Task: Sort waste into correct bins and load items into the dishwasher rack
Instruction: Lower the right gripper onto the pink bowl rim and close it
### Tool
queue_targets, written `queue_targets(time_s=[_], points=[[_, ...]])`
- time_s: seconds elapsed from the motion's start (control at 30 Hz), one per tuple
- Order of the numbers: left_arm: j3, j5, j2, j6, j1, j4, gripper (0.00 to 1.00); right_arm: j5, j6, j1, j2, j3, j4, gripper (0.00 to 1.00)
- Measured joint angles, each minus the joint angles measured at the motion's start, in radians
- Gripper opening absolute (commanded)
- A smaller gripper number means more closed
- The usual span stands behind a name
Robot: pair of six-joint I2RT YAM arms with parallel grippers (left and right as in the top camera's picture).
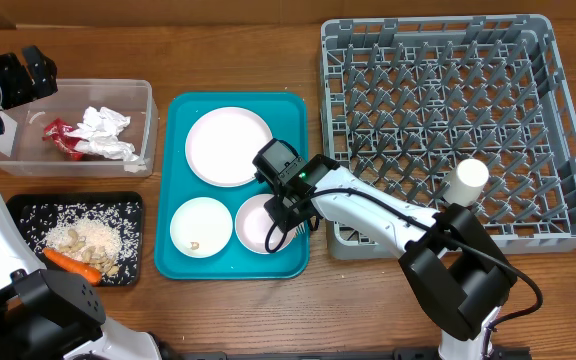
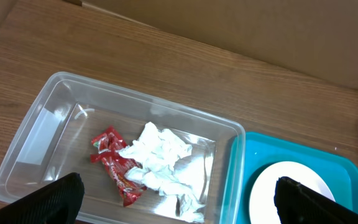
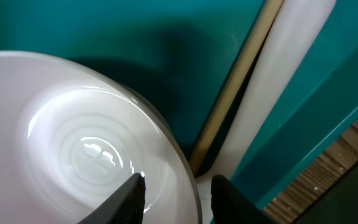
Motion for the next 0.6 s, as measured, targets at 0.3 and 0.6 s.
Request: queue_targets(time_s=[0.3, 0.6], points=[[0.0, 0.0, 0.0, 0.0, 0.0, 0.0, 1.0, 0.0, 0.0, 0.0, 0.0, 0.005, -0.005, 0.32], [0.0, 0.0, 0.0, 0.0, 0.0, 0.0, 1.0, 0.0, 0.0, 0.0, 0.0, 0.029, -0.012, 0.31]])
